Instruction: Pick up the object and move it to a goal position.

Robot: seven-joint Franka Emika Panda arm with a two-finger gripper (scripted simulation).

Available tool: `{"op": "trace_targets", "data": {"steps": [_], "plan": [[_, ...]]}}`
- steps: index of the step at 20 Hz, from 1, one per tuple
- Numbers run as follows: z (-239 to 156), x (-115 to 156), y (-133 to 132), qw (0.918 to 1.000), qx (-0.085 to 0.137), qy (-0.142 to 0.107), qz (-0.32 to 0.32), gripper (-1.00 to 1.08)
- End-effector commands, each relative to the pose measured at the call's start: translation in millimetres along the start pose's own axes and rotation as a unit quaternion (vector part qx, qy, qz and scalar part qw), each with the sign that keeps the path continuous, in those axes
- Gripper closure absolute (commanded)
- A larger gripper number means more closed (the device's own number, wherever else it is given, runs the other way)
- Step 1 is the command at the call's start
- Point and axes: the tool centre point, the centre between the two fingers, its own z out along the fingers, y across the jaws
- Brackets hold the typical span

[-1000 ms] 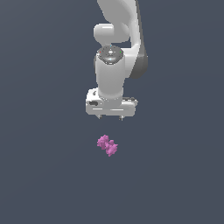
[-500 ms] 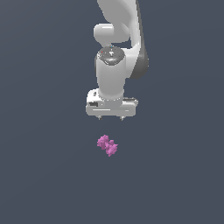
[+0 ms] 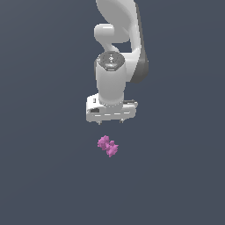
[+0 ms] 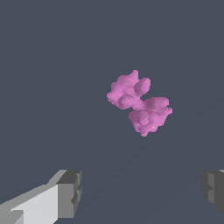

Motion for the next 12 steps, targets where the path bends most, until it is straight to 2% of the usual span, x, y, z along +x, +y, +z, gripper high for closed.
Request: {"op": "trace_targets", "data": {"steps": [1,6,12], "plan": [[3,5,1,0.9996,0.0,0.0,-0.027,-0.92],[10,16,5,0.9958,0.0,0.0,-0.092,-0.92],[19,29,10,0.9855,0.001,0.001,-0.17,-0.92]]}}
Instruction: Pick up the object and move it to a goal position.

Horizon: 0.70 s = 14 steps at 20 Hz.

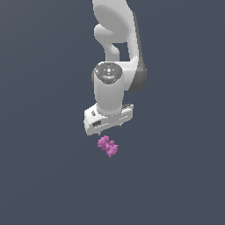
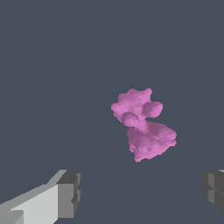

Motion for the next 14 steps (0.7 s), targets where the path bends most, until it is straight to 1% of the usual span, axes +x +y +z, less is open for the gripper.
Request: {"op": "trace_targets", "data": {"steps": [1,5,9,14], "plan": [[4,5,4,0.9994,0.0,0.0,-0.033,-0.92],[10,12,9,0.9964,0.001,0.001,-0.085,-0.92],[16,18,15,0.9912,0.002,0.003,-0.132,-0.92],[22,23,20,0.9844,0.003,0.004,-0.176,-0.92]]}}
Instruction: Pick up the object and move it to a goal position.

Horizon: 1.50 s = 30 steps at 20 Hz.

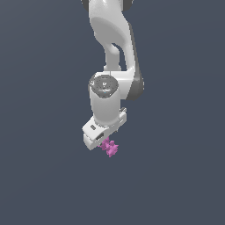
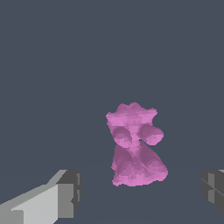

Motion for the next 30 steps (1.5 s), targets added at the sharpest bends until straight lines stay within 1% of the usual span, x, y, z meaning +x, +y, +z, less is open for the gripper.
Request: {"op": "trace_targets", "data": {"steps": [1,7,14,17,24,30], "plan": [[2,2,3,0.9998,0.0,0.001,-0.02,-0.92],[6,4,7,0.9989,0.001,0.002,-0.047,-0.92],[8,4,8,0.9987,0.001,0.002,-0.05,-0.92],[17,4,8,0.9987,0.001,0.002,-0.051,-0.92],[52,3,6,0.9986,0.001,0.002,-0.053,-0.92],[57,4,8,0.9986,0.001,0.002,-0.053,-0.92]]}}
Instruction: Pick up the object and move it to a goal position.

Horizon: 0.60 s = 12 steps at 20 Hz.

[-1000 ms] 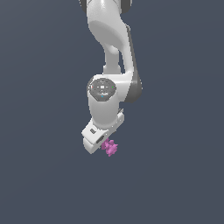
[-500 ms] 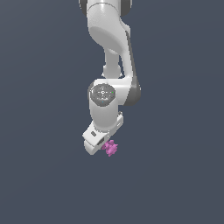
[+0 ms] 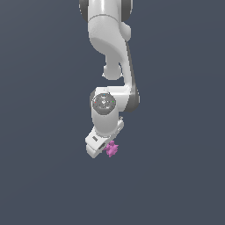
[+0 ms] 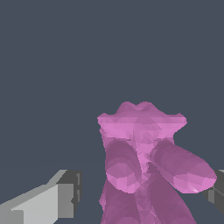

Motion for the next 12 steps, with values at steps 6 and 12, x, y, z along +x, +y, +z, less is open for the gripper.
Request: {"op": "trace_targets", "data": {"steps": [6,12], "plan": [[-0.9,0.8,0.8,1.0,-0.001,0.001,0.0,1.08],[-0.9,0.7,0.7,1.0,-0.001,0.001,0.0,1.08]]}}
